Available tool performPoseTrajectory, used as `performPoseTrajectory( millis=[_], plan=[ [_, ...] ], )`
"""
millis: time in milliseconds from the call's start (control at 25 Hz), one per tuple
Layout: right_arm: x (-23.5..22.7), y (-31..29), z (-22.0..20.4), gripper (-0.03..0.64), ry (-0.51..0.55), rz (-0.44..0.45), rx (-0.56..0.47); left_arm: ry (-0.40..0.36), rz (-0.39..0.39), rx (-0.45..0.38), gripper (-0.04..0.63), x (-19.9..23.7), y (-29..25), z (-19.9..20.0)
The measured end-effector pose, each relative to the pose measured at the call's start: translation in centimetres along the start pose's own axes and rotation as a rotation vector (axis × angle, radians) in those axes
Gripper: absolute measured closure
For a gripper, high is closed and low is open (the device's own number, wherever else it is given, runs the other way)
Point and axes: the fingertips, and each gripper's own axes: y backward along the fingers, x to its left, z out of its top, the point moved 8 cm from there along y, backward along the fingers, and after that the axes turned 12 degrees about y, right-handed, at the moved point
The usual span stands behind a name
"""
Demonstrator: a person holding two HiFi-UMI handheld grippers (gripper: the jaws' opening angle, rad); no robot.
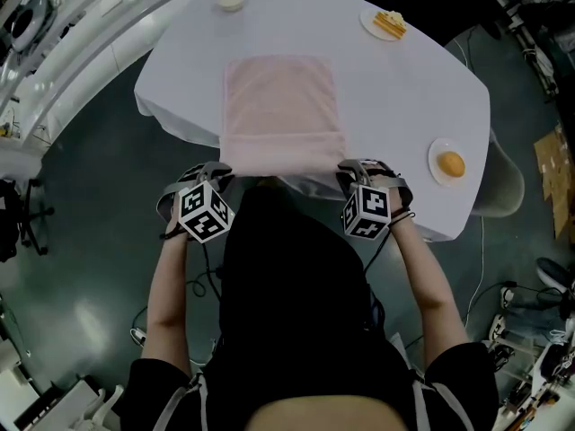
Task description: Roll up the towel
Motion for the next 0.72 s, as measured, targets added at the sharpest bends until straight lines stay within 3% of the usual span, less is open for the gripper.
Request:
performPoseTrajectory(
  millis=[720],
  plan=[
    [-6.7,1.6,-0.6,0.566,-0.072,-0.04,-0.059,0.011,0.052,-0.074,0.565,5.5,2.0,4.1]
  ],
)
